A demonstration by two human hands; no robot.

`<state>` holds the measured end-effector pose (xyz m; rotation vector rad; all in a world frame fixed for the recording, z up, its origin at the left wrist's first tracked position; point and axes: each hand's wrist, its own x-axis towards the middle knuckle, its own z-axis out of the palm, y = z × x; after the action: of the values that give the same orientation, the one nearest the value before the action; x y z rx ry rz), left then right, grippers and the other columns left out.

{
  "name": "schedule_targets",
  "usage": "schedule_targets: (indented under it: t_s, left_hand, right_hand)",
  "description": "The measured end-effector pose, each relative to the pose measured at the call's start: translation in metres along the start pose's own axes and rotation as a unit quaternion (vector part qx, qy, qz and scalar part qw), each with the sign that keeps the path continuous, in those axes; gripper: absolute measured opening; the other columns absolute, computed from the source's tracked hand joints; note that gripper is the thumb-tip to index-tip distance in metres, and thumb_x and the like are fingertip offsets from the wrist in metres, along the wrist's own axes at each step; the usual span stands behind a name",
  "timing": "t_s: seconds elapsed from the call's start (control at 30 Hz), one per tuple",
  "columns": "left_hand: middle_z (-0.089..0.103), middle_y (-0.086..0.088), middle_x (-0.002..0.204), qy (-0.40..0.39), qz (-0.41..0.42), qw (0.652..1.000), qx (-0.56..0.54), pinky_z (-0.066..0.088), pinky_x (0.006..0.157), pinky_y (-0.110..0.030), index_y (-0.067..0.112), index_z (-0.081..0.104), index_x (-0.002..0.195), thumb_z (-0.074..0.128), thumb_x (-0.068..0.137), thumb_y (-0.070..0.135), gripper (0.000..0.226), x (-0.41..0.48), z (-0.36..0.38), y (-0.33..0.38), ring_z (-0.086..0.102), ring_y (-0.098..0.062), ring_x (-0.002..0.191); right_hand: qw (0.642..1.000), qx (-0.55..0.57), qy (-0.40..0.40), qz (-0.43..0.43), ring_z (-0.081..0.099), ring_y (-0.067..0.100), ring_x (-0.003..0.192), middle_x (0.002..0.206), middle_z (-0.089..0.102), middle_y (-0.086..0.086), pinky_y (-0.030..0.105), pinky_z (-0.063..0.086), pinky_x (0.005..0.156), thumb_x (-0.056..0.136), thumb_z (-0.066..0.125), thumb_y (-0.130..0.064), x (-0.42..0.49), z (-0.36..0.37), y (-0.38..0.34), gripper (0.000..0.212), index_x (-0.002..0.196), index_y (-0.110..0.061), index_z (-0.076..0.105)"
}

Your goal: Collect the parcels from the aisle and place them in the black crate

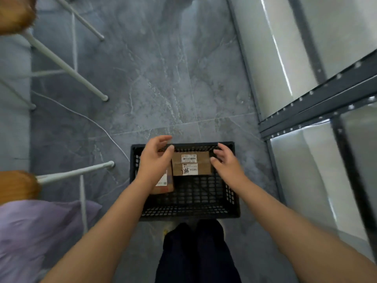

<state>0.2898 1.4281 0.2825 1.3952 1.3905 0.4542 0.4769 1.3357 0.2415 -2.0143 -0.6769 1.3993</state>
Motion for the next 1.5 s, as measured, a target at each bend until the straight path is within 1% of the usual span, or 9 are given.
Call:
schedule_targets:
  t_s: [0.1, 0.17, 0.3, 0.63, 0.8, 0.93, 1.1, 1.3, 1.5]
  left_hand:
    - [0.063, 0.008, 0.105, -0.069, 0.004, 0.998, 0.004, 0.05, 0.086, -0.023, 0.035, 0.057, 0.102, 0.056, 0.093, 0.019, 0.018, -0.03, -0.033, 0.1, 0.061, -0.014, 0.105]
    - [0.065, 0.006, 0.102, -0.1, 0.039, 0.994, 0.005, 0.047, 0.078, -0.012, 0.028, 0.058, 0.101, 0.056, 0.093, 0.015, 0.015, -0.051, -0.056, 0.163, 0.061, -0.014, 0.102]
    - [0.066, -0.001, 0.106, -0.075, 0.092, 0.993, 0.007, 0.046, 0.076, -0.01, 0.017, 0.06, 0.111, 0.057, 0.093, 0.016, 0.019, -0.092, -0.101, 0.265, 0.061, -0.011, 0.096]
    - [0.065, 0.002, 0.104, -0.066, 0.266, 0.962, -0.013, 0.046, 0.071, -0.007, 0.023, 0.058, 0.107, 0.059, 0.092, 0.016, 0.017, -0.173, -0.113, 0.436, 0.06, 0.001, 0.087]
    - [0.067, 0.007, 0.101, -0.046, 0.348, 0.936, -0.024, 0.047, 0.07, -0.007, 0.022, 0.06, 0.109, 0.059, 0.092, 0.017, 0.018, -0.204, -0.124, 0.505, 0.061, -0.002, 0.088]
    - [0.069, 0.003, 0.106, -0.042, 0.38, 0.922, -0.064, 0.047, 0.087, -0.018, 0.024, 0.061, 0.107, 0.059, 0.091, 0.02, 0.017, -0.223, -0.122, 0.537, 0.064, -0.009, 0.099]
    - [0.068, 0.001, 0.104, -0.064, 0.383, 0.916, -0.101, 0.05, 0.093, -0.025, 0.014, 0.059, 0.116, 0.055, 0.093, 0.015, 0.023, -0.232, -0.117, 0.551, 0.064, -0.016, 0.102]
    - [0.068, 0.003, 0.109, -0.135, 0.402, 0.902, -0.083, 0.046, 0.102, -0.039, 0.023, 0.06, 0.112, 0.057, 0.092, 0.02, 0.02, -0.229, -0.113, 0.574, 0.064, -0.018, 0.104]
    - [0.068, 0.0, 0.108, -0.282, 0.436, 0.849, -0.098, 0.048, 0.091, -0.021, 0.022, 0.06, 0.109, 0.055, 0.093, 0.014, 0.019, -0.252, -0.073, 0.567, 0.064, -0.015, 0.103]
  right_hand:
    - [0.999, 0.035, 0.027, -0.03, 0.049, 0.023, 0.125, 0.131, 0.052, 0.008, 0.034, 0.038, 0.107, 0.092, 0.056, -0.013, -0.06, -0.039, -0.096, 0.053, 0.14, -0.012, 0.035]
    - [0.995, 0.049, 0.04, -0.081, 0.054, 0.021, 0.116, 0.125, 0.056, 0.012, 0.017, 0.043, 0.094, 0.091, 0.055, -0.008, -0.1, -0.07, -0.16, 0.047, 0.136, -0.008, 0.04]
    - [0.979, 0.045, 0.056, -0.188, 0.054, 0.011, 0.102, 0.117, 0.06, 0.01, 0.001, 0.043, 0.075, 0.092, 0.055, -0.008, -0.185, -0.13, -0.264, 0.038, 0.129, -0.007, 0.048]
    - [0.932, 0.061, 0.109, -0.34, 0.061, 0.021, 0.103, 0.117, 0.064, 0.009, 0.034, 0.048, 0.094, 0.091, 0.056, -0.012, -0.328, -0.201, -0.383, 0.032, 0.124, -0.011, 0.054]
    - [0.898, 0.084, 0.147, -0.406, 0.061, 0.018, 0.105, 0.116, 0.065, 0.004, 0.03, 0.049, 0.091, 0.091, 0.056, -0.016, -0.377, -0.234, -0.416, 0.026, 0.116, -0.022, 0.055]
    - [0.879, 0.088, 0.168, -0.437, 0.062, 0.017, 0.104, 0.113, 0.065, 0.0, 0.033, 0.05, 0.092, 0.091, 0.056, -0.019, -0.4, -0.253, -0.427, 0.021, 0.109, -0.03, 0.053]
    - [0.87, 0.095, 0.216, -0.433, 0.064, 0.015, 0.097, 0.106, 0.067, -0.004, 0.031, 0.052, 0.087, 0.092, 0.056, -0.018, -0.419, -0.262, -0.428, 0.03, 0.121, -0.017, 0.055]
    - [0.853, 0.11, 0.297, -0.415, 0.064, 0.019, 0.103, 0.11, 0.067, -0.003, 0.033, 0.052, 0.089, 0.092, 0.056, -0.018, -0.456, -0.269, -0.422, 0.028, 0.12, -0.022, 0.054]
    - [0.811, 0.169, 0.423, -0.368, 0.066, 0.006, 0.092, 0.098, 0.066, -0.015, 0.022, 0.052, 0.082, 0.093, 0.054, -0.018, -0.497, -0.265, -0.371, 0.022, 0.113, -0.029, 0.054]
